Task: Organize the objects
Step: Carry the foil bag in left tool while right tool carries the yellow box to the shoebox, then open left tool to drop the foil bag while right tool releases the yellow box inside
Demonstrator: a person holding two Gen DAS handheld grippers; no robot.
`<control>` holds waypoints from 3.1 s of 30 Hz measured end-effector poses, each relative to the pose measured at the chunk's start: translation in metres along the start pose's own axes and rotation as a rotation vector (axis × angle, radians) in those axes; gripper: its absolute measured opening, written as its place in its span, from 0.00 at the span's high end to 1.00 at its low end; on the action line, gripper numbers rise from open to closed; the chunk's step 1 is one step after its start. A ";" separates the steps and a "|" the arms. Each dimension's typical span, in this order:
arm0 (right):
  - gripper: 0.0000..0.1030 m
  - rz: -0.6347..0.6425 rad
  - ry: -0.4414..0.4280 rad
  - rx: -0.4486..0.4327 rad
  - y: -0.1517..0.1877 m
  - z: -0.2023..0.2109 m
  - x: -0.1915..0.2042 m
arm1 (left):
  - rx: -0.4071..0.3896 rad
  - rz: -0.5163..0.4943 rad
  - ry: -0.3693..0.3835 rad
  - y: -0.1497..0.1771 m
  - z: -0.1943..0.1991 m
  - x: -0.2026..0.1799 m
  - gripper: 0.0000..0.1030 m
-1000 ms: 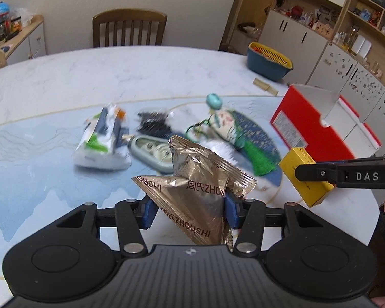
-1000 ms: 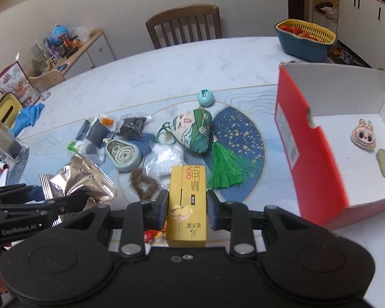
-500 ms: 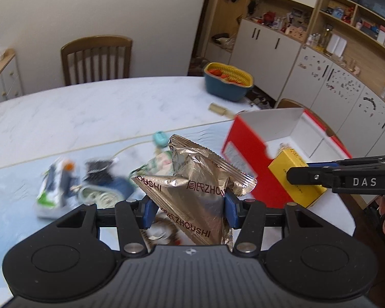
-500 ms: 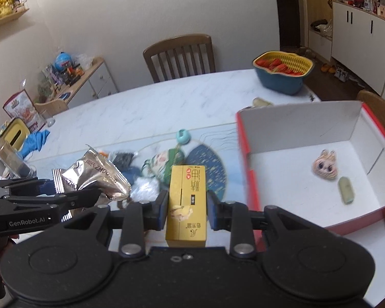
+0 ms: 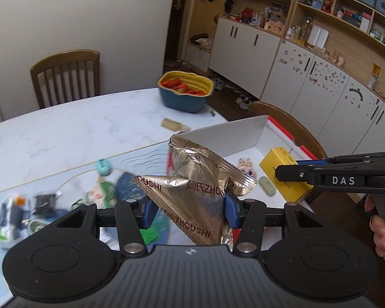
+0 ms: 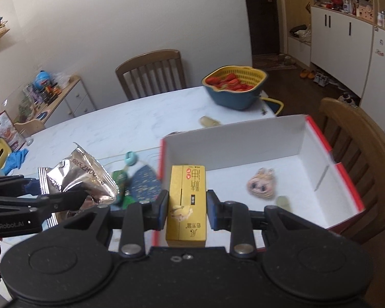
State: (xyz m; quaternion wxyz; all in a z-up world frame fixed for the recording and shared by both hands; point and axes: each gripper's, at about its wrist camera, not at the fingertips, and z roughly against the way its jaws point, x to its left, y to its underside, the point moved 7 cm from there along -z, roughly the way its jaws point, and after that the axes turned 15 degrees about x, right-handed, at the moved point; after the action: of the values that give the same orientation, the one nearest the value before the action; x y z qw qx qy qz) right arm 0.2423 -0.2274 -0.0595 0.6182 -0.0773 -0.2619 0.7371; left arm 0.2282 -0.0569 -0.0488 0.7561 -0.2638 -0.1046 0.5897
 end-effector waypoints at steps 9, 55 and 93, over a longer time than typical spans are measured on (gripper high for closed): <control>0.72 0.000 0.019 -0.015 -0.010 0.006 -0.054 | 0.024 -0.035 0.004 -0.022 -0.031 -0.054 0.50; 0.72 0.124 0.122 0.310 -0.047 -0.143 -0.137 | 0.416 -0.041 -0.098 -0.039 -0.215 -0.108 0.50; 0.46 0.083 0.038 0.246 -0.041 -0.088 -0.118 | 0.248 -0.085 -0.056 -0.048 -0.154 -0.110 0.36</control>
State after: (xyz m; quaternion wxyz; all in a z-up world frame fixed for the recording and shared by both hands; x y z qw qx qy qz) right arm 0.3430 -0.3100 -0.1397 0.5967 -0.0258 -0.1545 0.7871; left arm 0.3099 -0.2115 -0.1362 0.8042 -0.1469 -0.0629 0.5725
